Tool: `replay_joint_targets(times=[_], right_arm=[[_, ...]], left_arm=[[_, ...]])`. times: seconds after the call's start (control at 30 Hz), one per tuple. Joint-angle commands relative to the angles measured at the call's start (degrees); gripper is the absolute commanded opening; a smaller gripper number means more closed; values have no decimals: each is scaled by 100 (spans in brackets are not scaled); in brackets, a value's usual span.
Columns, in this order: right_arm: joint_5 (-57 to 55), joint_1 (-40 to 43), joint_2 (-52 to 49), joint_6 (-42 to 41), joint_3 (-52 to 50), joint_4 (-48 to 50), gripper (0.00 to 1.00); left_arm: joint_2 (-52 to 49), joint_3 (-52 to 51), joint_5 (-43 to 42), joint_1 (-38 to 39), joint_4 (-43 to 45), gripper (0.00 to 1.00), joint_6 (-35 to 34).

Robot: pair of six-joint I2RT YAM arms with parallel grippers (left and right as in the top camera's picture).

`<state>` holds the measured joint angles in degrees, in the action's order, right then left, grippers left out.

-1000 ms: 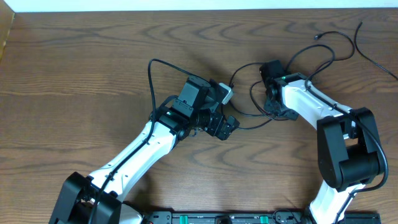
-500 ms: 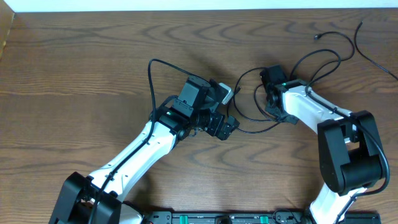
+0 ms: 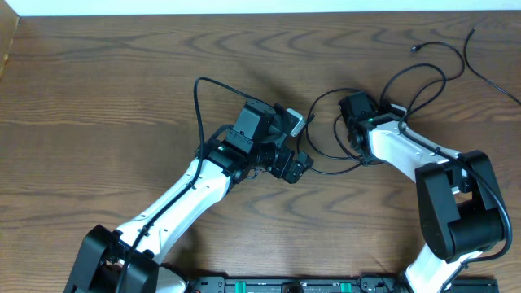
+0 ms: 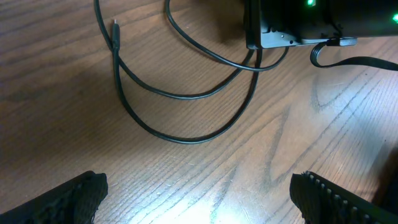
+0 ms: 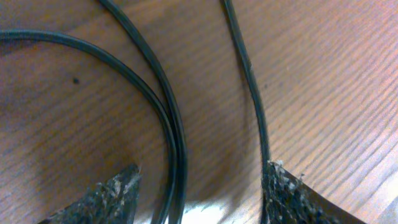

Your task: Untangle cables

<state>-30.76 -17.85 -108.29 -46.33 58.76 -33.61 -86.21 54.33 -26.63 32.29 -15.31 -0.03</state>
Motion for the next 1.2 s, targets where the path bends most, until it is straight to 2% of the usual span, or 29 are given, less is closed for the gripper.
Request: replay_joint_targets(times=[0.0, 0.13, 0.3, 0.53, 0.63, 0.93, 1.17], right_arm=[[1158, 39, -905, 662, -610, -114, 64], [1554, 37, -905, 590, -612, -129, 65], [2540, -37, -905, -13, -612, -131, 63], [2855, -238, -905, -358, -614, -345, 65], [3049, -323, -905, -358, -614, -334, 72], [3886, -509, -905, -398, -614, -280, 72], [4033, -846, -905, -975, -669, -140, 73]], left_arm=[[-15, 15, 33, -13, -2, 99, 37], [-15, 15, 35, -13, -2, 99, 37], [-15, 15, 35, -13, 0, 99, 37], [-15, 15, 35, -13, 0, 99, 39], [-15, 15, 35, -13, -2, 99, 39], [-15, 15, 35, -15, 0, 99, 39], [-15, 15, 35, -13, -2, 99, 107]])
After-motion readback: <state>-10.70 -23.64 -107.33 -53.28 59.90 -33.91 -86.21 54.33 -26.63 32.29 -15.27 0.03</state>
